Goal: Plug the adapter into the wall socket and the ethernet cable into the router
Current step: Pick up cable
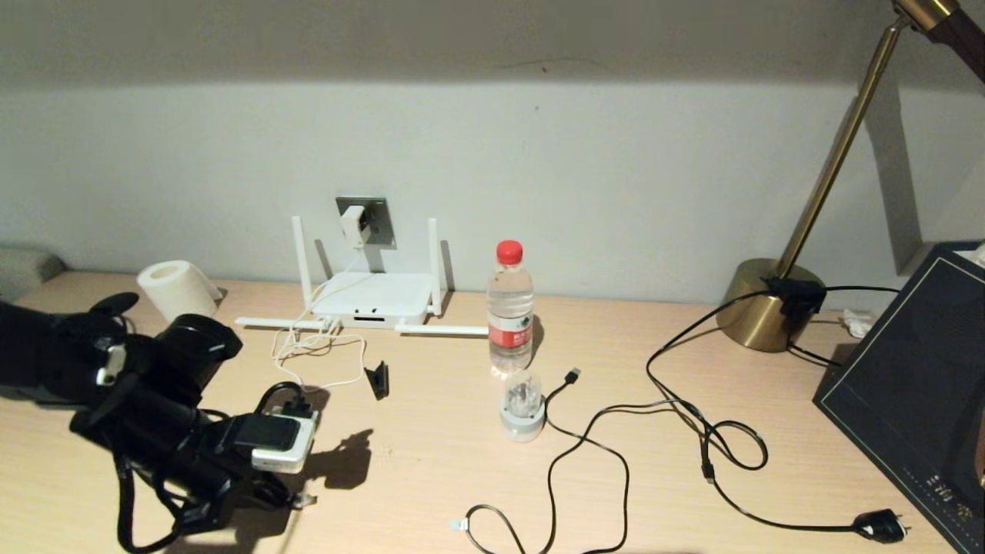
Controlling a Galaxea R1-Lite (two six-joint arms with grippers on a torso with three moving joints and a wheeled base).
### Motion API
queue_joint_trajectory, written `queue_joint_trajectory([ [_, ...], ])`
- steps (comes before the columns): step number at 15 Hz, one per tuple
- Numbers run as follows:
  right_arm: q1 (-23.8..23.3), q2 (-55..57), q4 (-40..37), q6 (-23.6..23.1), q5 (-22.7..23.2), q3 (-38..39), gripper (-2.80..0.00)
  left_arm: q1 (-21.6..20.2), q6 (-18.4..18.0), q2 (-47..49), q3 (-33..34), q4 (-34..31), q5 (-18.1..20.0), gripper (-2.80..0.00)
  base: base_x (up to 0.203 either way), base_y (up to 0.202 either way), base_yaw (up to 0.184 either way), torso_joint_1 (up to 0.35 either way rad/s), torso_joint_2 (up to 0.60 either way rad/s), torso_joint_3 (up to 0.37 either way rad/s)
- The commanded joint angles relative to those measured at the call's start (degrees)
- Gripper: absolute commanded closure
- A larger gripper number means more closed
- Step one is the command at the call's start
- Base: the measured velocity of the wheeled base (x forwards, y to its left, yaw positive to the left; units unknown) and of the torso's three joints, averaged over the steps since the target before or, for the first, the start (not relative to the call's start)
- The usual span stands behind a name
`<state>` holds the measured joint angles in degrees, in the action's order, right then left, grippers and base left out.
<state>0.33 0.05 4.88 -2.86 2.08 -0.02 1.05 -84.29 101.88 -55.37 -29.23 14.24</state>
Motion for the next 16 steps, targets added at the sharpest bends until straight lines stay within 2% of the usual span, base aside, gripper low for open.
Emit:
queue_joint_trajectory([
  [1,0.0,0.0,0.0,0.0,0.0,2.0,0.0,0.3,-0.4,-3.5,0.0,2.8,0.9,0.0,0.0,0.0,0.0,0.0,0.0,0.0],
  [3,0.0,0.0,0.0,0.0,0.0,2.0,0.0,1.1,-0.5,-7.9,-0.3,9.0,2.3,0.0,0.0,0.0,0.0,0.0,0.0,0.0],
  [7,0.0,0.0,0.0,0.0,0.0,2.0,0.0,4.8,-0.6,-9.8,-2.9,32.4,1.6,0.0,0.0,0.0,0.0,0.0,0.0,0.0],
  [9,0.0,0.0,0.0,0.0,0.0,2.0,0.0,5.6,-0.6,-13.5,-2.7,32.7,-0.3,0.0,0.0,0.0,0.0,0.0,0.0,0.0],
  [11,0.0,0.0,0.0,0.0,0.0,2.0,0.0,5.8,-0.7,-18.0,0.4,32.3,-7.7,0.0,0.0,0.0,0.0,0.0,0.0,0.0],
  [12,0.0,0.0,0.0,0.0,0.0,2.0,0.0,6.2,-0.8,-19.3,2.9,31.8,-9.7,0.0,0.0,0.0,0.0,0.0,0.0,0.0],
  [14,0.0,0.0,0.0,0.0,0.0,2.0,0.0,8.2,-0.9,-21.8,7.4,31.6,-10.8,0.0,0.0,0.0,0.0,0.0,0.0,0.0],
  [16,0.0,0.0,0.0,-0.1,0.0,2.0,0.0,10.9,-0.8,-23.0,8.2,32.0,-12.1,0.0,0.0,0.0,0.0,0.0,0.0,0.0],
])
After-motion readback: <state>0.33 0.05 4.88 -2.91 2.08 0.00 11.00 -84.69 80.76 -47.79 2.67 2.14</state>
